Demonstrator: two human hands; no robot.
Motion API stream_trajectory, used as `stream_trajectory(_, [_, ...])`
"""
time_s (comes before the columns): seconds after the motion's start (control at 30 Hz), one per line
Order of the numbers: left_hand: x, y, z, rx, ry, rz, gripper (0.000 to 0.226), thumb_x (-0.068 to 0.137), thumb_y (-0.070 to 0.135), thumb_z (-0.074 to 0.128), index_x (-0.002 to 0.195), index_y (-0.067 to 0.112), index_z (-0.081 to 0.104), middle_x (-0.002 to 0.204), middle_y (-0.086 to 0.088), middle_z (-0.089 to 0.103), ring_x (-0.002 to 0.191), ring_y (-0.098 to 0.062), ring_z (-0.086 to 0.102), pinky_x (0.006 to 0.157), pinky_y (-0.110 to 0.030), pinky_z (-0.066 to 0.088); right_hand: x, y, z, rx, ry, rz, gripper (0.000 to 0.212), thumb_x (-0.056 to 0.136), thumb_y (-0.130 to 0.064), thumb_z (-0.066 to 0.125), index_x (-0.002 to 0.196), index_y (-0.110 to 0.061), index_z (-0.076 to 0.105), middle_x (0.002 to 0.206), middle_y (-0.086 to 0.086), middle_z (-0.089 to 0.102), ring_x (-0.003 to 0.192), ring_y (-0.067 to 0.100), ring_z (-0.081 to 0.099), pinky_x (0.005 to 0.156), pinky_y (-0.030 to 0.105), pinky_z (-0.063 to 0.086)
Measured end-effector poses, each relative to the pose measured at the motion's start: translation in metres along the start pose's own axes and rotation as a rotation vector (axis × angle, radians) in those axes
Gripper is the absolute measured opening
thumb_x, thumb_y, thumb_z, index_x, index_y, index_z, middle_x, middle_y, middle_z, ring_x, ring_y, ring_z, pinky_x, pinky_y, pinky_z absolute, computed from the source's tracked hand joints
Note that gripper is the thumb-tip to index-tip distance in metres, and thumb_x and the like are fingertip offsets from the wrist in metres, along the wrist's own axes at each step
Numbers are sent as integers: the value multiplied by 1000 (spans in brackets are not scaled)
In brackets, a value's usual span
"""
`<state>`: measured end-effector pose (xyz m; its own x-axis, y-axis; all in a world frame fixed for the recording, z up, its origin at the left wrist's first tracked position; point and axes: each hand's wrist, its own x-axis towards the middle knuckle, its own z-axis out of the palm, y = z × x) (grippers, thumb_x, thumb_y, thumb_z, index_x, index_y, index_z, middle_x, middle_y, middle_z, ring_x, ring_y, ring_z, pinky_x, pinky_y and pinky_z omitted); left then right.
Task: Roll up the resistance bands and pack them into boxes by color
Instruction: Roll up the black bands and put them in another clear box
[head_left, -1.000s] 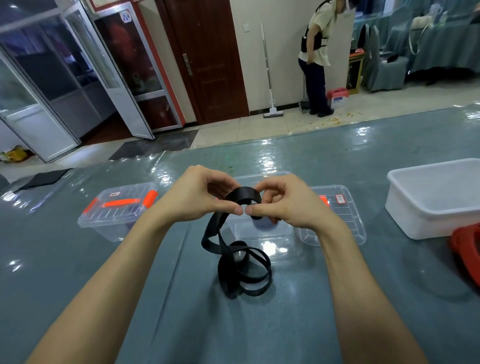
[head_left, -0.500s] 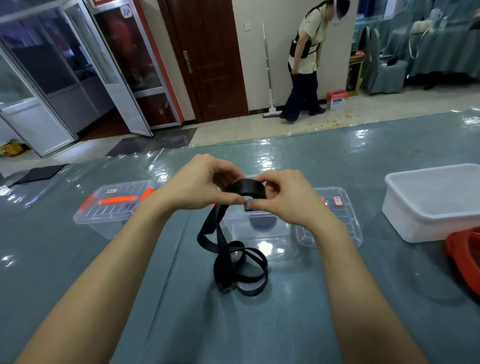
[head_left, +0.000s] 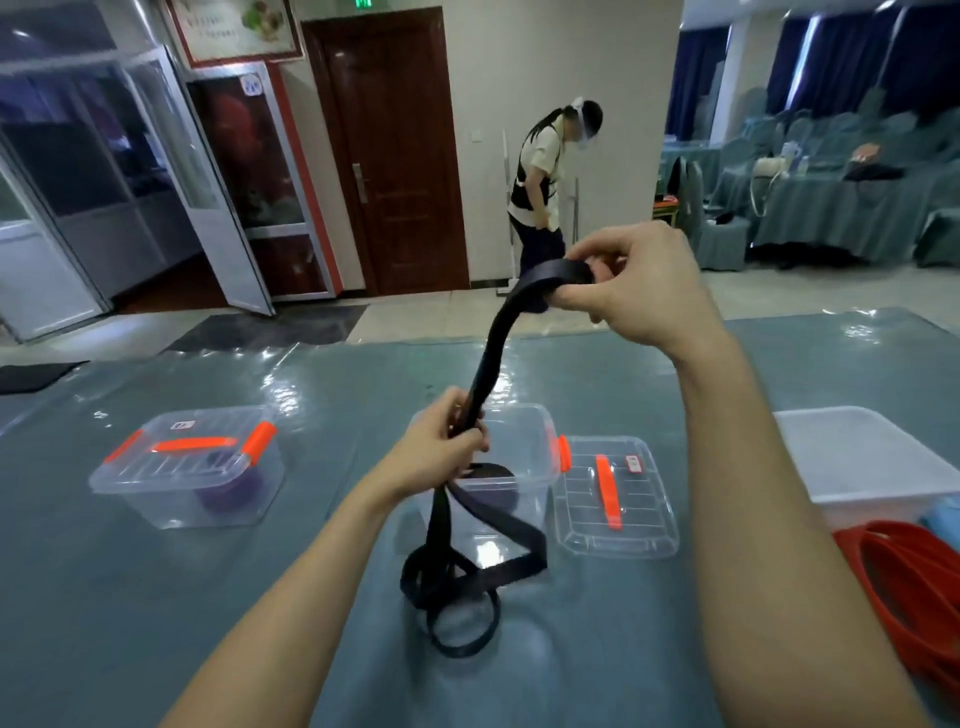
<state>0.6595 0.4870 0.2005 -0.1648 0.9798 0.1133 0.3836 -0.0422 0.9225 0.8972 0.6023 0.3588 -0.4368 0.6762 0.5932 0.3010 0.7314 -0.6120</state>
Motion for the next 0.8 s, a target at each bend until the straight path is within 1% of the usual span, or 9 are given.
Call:
stream_trajectory(0.13, [2, 45, -89, -205, 187, 197, 47, 82, 45, 84, 88, 12, 50, 61, -1, 30, 43, -9, 27, 40, -18, 23, -10, 24, 2, 90, -88, 118, 31, 74, -25, 100, 88, -38, 75, 84, -10, 72, 59, 9, 72, 53, 26, 58])
stream_trajectory(0.23, [3, 66, -131, -265, 146, 180, 55, 89, 76, 68, 84, 22, 57, 59, 1, 31, 42, -12, 23, 40, -16, 20, -22, 33, 23, 185, -244, 222, 38, 71, -30, 100, 103, -28, 80, 92, -2, 79, 62, 13, 75, 57, 18, 56])
stream_trajectory(0.3, [6, 59, -137, 43, 198, 75, 60, 93, 78, 63, 72, 22, 61, 54, 4, 39, 42, -12, 31, 42, -19, 24, -33, 38, 38, 275, -381, 288, 36, 73, -30, 99, 103, -22, 81, 85, 4, 80, 63, 18, 73, 63, 20, 57])
stream_trajectory(0.37, [7, 33, -134, 434, 127, -27, 59, 101, 63, 65, 65, 17, 64, 54, 7, 44, 49, -11, 38, 50, -27, 31, -47, 42, 52, 366, -521, 341, 31, 76, -24, 98, 100, -15, 82, 90, 16, 78, 63, 22, 66, 70, 34, 60])
stream_trajectory(0.43, [2, 0, -129, 552, 55, -150, 59, 104, 48, 69, 58, 16, 51, 56, 4, 38, 54, -14, 35, 58, -33, 29, -62, 47, 66, 337, -627, 391, 27, 77, -25, 97, 96, -15, 82, 87, 22, 75, 62, 21, 59, 70, 41, 54])
stream_trajectory(0.53, [-12, -39, -119, 688, 14, -322, 57, 106, 47, 65, 58, 18, 51, 57, 3, 43, 55, -16, 40, 62, -35, 34, -82, 55, 82, 239, -673, 442, 25, 77, -34, 97, 89, -17, 83, 61, 0, 69, 56, 14, 56, 75, 31, 50])
stream_trajectory(0.63, [-23, -62, -87, 861, -125, -405, 51, 111, 51, 52, 80, 15, 72, 77, 1, 66, 80, -22, 65, 75, -35, 46, -93, 60, 97, 257, -657, 448, 23, 76, -29, 97, 85, -15, 82, 58, -6, 67, 52, 11, 57, 62, 20, 49])
stream_trajectory(0.73, [-35, -60, -46, 396, -175, -259, 42, 109, 56, 56, 133, 27, 73, 131, 13, 76, 134, -8, 63, 113, -28, 47, -100, 59, 114, 190, -663, 406, 23, 76, -26, 96, 85, -11, 81, 50, -6, 64, 47, 8, 59, 48, 13, 44])
stream_trajectory(0.8, [-38, -53, -26, 123, -242, -147, 49, 102, 51, 71, 145, 28, 66, 144, 15, 71, 144, -4, 57, 119, -23, 44, -103, 58, 121, 149, -672, 380, 23, 76, -28, 96, 85, -13, 82, 50, -4, 65, 46, 7, 59, 46, 12, 41])
